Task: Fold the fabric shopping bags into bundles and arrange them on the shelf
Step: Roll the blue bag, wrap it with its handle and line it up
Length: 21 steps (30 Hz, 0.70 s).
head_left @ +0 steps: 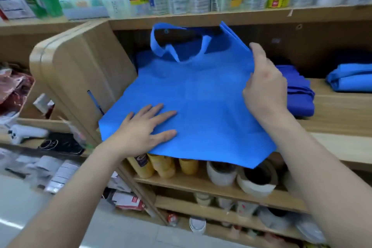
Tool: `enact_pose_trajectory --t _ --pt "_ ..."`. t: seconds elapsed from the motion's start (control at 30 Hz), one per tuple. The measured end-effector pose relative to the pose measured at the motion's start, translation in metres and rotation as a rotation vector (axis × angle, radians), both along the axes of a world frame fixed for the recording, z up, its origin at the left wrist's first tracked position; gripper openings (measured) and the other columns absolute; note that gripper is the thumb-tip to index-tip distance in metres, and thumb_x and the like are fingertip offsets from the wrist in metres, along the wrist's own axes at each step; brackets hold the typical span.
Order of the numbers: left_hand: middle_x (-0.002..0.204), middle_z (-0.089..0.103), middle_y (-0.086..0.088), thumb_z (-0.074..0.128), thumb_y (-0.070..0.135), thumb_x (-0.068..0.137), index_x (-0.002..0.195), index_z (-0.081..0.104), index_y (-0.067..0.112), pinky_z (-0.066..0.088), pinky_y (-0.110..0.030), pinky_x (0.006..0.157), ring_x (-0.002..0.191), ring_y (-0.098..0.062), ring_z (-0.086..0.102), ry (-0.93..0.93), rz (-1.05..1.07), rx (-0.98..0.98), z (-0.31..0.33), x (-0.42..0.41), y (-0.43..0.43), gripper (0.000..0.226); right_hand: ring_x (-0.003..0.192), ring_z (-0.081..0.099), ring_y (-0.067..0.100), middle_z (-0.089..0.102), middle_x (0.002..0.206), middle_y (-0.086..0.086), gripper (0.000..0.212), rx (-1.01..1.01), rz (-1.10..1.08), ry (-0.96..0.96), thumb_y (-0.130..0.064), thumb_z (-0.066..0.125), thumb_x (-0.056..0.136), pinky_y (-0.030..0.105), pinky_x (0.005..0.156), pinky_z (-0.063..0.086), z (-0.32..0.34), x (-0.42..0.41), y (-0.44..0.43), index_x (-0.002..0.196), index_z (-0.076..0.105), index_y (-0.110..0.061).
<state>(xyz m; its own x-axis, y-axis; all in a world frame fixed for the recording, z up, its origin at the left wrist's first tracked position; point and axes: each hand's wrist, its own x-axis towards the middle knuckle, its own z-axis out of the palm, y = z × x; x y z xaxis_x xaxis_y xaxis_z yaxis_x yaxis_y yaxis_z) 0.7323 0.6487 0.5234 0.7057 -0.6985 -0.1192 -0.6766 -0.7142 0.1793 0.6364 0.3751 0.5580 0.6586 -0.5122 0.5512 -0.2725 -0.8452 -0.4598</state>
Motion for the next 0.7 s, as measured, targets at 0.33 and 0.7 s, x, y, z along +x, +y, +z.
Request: enact_pose_trajectory --t 0.33,0.7 --pt "0.160 -0.012 0.024 0.018 0.096 0.057 0.140 -0.001 0.069 -0.001 -0.055 0.119 0.149 -0.008 -0.012 0.154 0.083 0.099 0.015 -0.006 0.006 0.090 0.144 -0.020 -0.003 -0.020 0.158 -0.024 0.111 -0.262 0.804 0.897 -0.098 0.026 0.053 0.026 0.119 -0.005 -0.007 -0.080 0.019 0.146 -0.016 -0.053" --pt "0.106 0.062 0.041 0.068 0.053 0.083 0.096 0.065 0.061 0.045 -0.018 0.095 0.113 0.003 0.060 0.134 0.002 -0.193 0.033 0.015 0.077 0.015 0.071 0.060 0.004 0.068 0.072 -0.006 0.066 0.371 0.593 0.383 -0.079 0.059 0.072 0.025 0.064 0.048 -0.015 -0.099 -0.023 0.086 0.074 -0.017"
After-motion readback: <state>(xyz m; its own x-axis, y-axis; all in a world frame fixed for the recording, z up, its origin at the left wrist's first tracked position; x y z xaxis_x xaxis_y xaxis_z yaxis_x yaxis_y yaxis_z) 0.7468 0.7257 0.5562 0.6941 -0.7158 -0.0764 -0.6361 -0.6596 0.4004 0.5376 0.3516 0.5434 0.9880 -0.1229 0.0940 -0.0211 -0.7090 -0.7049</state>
